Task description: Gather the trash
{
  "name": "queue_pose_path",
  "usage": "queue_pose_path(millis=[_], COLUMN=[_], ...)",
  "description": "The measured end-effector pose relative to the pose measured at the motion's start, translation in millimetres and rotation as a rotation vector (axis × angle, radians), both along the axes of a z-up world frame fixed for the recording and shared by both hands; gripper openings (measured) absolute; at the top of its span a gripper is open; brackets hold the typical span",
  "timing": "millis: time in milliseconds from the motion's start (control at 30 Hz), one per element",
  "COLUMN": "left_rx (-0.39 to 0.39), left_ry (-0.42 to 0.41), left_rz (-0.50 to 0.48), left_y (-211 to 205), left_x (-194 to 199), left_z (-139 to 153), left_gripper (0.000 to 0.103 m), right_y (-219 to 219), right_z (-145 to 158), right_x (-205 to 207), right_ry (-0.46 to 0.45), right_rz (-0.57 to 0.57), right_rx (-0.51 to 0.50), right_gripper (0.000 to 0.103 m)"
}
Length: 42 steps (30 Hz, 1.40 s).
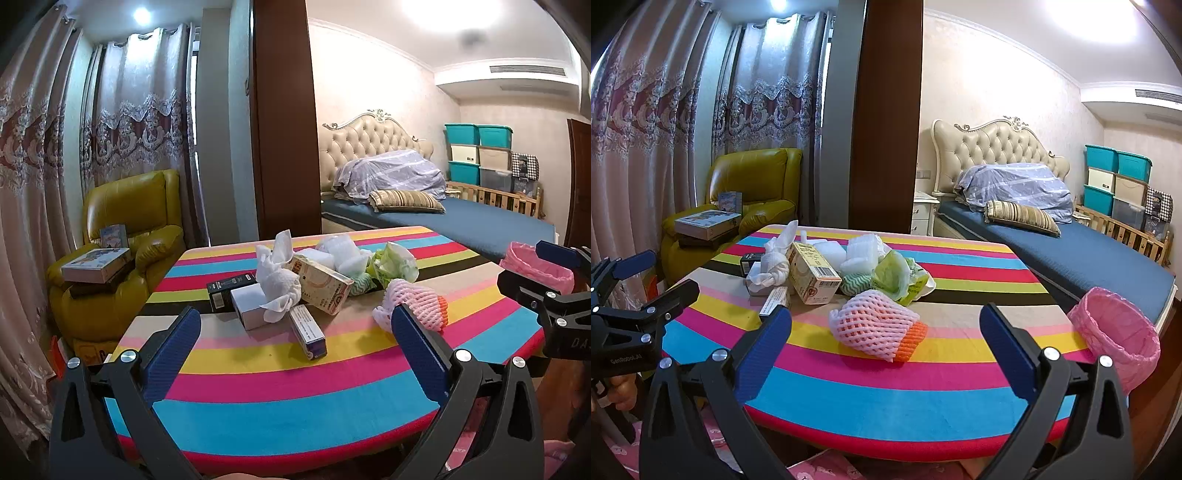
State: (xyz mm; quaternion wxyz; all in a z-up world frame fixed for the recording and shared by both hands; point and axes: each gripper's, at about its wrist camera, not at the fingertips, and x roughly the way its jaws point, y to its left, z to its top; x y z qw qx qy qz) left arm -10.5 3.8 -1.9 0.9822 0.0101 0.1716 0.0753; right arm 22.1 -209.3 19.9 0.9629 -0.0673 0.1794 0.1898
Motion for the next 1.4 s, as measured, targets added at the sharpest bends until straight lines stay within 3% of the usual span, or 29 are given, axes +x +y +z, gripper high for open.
queue_pose_path(millis=[667, 1400], left_rx=[-0.044, -0.039], left_ry=[0.016, 0.015], left_rz=[0.019, 0.018], left_y=[10, 10], left_x=[0, -1], left_z=[-3, -2], left_gripper=[0.097, 0.097], right_y=[-1, -3], right_z=[-1, -6], right_x=[2, 3], right_ry=[0.011, 0.023], right_rz=[-0.004, -0.004], right_rx=[0.005, 0.009], right_gripper=[0.099, 0.099])
